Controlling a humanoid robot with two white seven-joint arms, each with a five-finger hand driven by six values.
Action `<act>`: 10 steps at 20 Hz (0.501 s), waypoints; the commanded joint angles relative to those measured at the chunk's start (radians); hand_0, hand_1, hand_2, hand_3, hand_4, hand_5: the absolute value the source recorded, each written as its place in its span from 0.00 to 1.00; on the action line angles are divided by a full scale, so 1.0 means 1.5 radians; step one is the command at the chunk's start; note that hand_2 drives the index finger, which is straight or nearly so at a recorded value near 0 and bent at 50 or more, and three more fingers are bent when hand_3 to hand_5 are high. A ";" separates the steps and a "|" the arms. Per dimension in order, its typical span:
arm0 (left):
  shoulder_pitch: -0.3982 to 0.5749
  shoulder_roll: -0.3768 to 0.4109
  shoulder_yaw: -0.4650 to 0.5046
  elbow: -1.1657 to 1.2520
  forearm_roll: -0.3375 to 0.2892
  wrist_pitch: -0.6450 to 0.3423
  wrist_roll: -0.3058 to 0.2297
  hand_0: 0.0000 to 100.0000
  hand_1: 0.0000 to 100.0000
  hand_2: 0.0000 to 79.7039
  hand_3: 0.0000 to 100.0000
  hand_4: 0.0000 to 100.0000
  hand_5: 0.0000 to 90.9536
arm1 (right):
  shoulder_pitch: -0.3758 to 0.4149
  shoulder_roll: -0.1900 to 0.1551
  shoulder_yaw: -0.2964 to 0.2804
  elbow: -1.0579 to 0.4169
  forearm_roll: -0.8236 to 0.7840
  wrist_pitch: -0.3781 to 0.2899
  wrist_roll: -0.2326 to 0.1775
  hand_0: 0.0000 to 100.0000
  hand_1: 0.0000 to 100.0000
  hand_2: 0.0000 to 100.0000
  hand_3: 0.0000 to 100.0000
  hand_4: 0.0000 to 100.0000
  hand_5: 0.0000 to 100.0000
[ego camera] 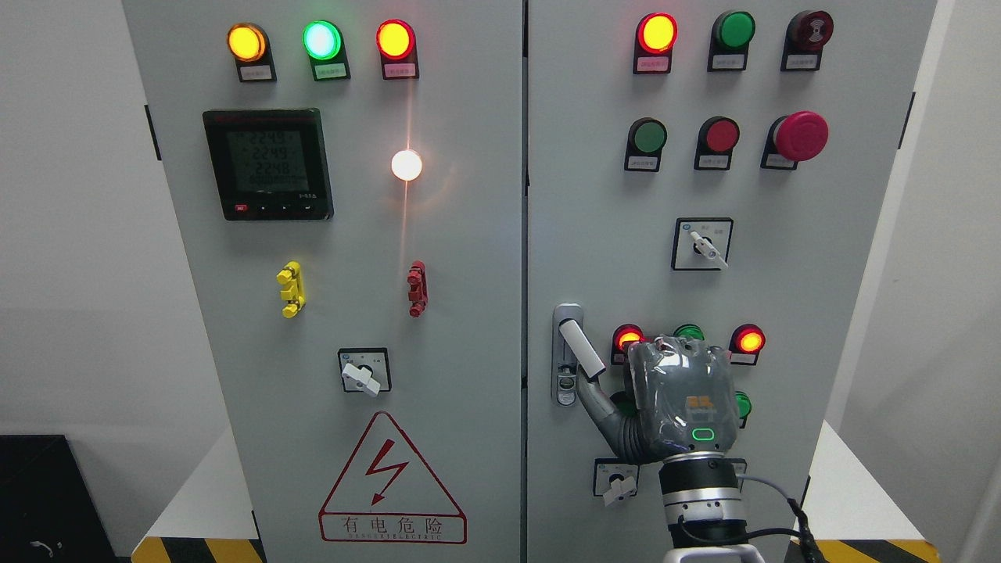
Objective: Release door handle
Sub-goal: 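Rotate the latch handle with the right hand to horizontal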
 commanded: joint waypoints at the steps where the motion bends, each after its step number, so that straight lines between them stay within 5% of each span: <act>1: 0.012 0.000 0.000 -0.001 0.000 0.000 -0.001 0.12 0.56 0.00 0.00 0.00 0.00 | -0.001 0.000 -0.004 0.000 -0.002 -0.001 -0.002 0.47 0.28 0.94 1.00 0.94 0.95; 10: 0.012 0.000 0.000 -0.001 0.000 0.000 -0.001 0.12 0.56 0.00 0.00 0.00 0.00 | -0.001 0.000 -0.005 -0.005 -0.003 -0.001 -0.002 0.48 0.27 0.93 1.00 0.95 0.95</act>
